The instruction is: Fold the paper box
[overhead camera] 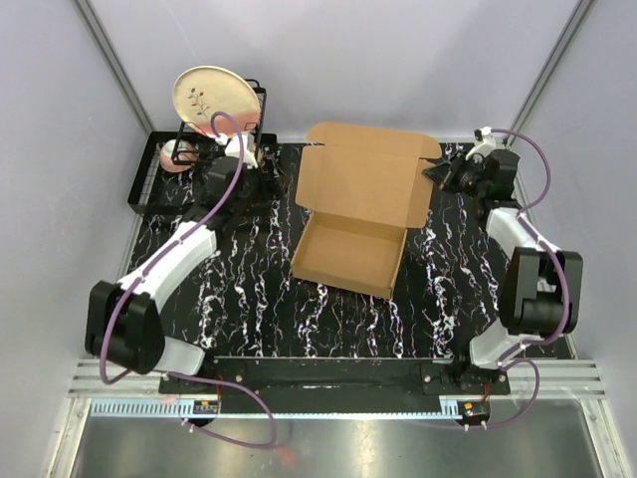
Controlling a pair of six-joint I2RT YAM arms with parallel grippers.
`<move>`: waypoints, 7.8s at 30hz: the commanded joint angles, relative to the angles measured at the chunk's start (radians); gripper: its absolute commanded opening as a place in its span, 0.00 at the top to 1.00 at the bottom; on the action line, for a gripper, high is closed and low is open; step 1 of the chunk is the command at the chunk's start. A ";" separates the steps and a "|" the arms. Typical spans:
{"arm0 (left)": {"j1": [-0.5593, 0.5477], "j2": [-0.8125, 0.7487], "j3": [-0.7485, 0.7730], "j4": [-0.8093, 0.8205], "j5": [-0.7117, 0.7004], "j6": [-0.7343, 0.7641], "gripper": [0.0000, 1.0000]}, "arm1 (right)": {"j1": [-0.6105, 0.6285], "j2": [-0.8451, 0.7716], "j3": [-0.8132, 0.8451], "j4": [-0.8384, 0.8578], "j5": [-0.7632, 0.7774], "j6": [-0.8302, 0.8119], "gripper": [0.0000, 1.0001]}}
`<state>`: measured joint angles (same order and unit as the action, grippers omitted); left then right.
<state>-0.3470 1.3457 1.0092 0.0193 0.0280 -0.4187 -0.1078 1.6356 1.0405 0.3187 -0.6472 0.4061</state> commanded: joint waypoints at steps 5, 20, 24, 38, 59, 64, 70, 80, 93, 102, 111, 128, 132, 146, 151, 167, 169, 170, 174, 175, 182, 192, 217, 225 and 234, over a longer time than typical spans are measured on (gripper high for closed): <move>0.022 0.197 0.149 0.117 0.135 0.055 0.19 | 0.007 -0.178 -0.023 -0.081 -0.034 -0.086 0.98; 0.134 0.454 0.184 0.587 0.533 -0.046 0.19 | 0.020 -0.240 -0.092 -0.067 -0.034 -0.090 1.00; 0.137 0.449 0.155 0.593 0.517 -0.023 0.19 | 0.020 -0.246 -0.092 -0.076 -0.028 -0.098 1.00; 0.140 0.325 0.031 0.631 0.493 0.015 0.17 | 0.026 -0.266 -0.114 -0.087 -0.017 -0.107 1.00; 0.092 0.288 -0.087 0.648 0.471 0.023 0.20 | 0.026 -0.471 -0.211 -0.182 -0.065 -0.092 1.00; 0.092 0.299 -0.077 0.651 0.480 0.023 0.20 | 0.034 -0.476 -0.214 -0.179 -0.094 -0.078 1.00; 0.098 0.320 -0.043 0.645 0.530 0.017 0.19 | 0.034 -0.517 -0.240 -0.179 -0.146 -0.044 1.00; 0.108 0.374 -0.057 0.719 0.592 -0.032 0.23 | 0.034 -0.556 -0.250 -0.202 -0.160 -0.043 1.00; 0.111 0.363 -0.083 0.814 0.621 -0.074 0.63 | 0.036 -0.543 -0.260 -0.190 -0.129 -0.044 1.00; 0.102 0.262 -0.126 0.806 0.553 -0.054 0.84 | 0.054 -0.582 -0.263 -0.242 0.006 -0.091 1.00; 0.036 0.103 -0.233 0.777 0.383 0.035 1.00 | 0.252 -0.617 -0.286 -0.303 0.414 -0.170 1.00; -0.214 -0.135 -0.521 0.947 -0.218 0.201 1.00 | 0.540 -0.545 -0.401 -0.044 1.024 -0.217 1.00; -0.295 -0.135 -0.569 1.005 -0.301 0.251 1.00 | 0.617 -0.548 -0.440 0.044 1.139 -0.262 1.00; -0.582 -0.109 -0.704 1.220 -0.562 0.291 1.00 | 0.876 -0.619 -0.609 0.034 1.397 -0.135 1.00; -0.694 -0.068 -0.731 1.353 -0.733 0.302 1.00 | 0.991 -0.628 -0.643 0.023 1.543 -0.078 1.00; -0.966 0.128 -0.744 1.647 -1.045 0.341 1.00 | 1.178 -0.697 -0.747 -0.126 1.699 0.188 1.00; -0.966 0.153 -0.741 1.647 -1.042 0.348 1.00 | 1.183 -0.683 -0.755 -0.098 1.712 0.168 1.00; -0.963 0.161 -0.736 1.650 -1.037 0.368 1.00 | 1.185 -0.672 -0.763 -0.039 1.713 0.149 1.00; -0.951 0.190 -0.690 1.648 -0.961 0.434 1.00 | 1.188 -0.568 -0.770 0.143 1.744 0.065 1.00; -0.949 0.199 -0.683 1.648 -0.952 0.449 1.00 | 1.188 -0.519 -0.769 0.187 1.742 0.018 1.00; -0.934 0.176 -0.672 1.647 -0.918 0.544 1.00 | 1.192 -0.447 -0.714 0.282 1.707 -0.090 0.99; -0.984 0.115 -0.797 1.647 -0.971 0.537 0.98 | 1.209 -0.752 -0.666 -0.243 1.663 0.187 0.64; -1.011 0.343 -0.707 1.647 -1.252 0.567 0.54 | 1.235 -0.993 -0.557 -0.559 1.638 0.243 0.25; -1.086 0.153 -0.768 1.647 -1.290 0.662 0.23 | 1.235 -1.079 -0.559 -0.621 1.634 0.252 0.24; -1.302 -0.069 -0.805 1.647 -1.477 0.871 0.20 | 1.235 -1.204 -0.412 -0.724 1.624 0.156 0.23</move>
<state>-1.5707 1.3674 0.2222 1.3190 -1.2984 0.3336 1.1191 0.5018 0.5419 -0.3866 0.9791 0.6277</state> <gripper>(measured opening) 0.794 0.767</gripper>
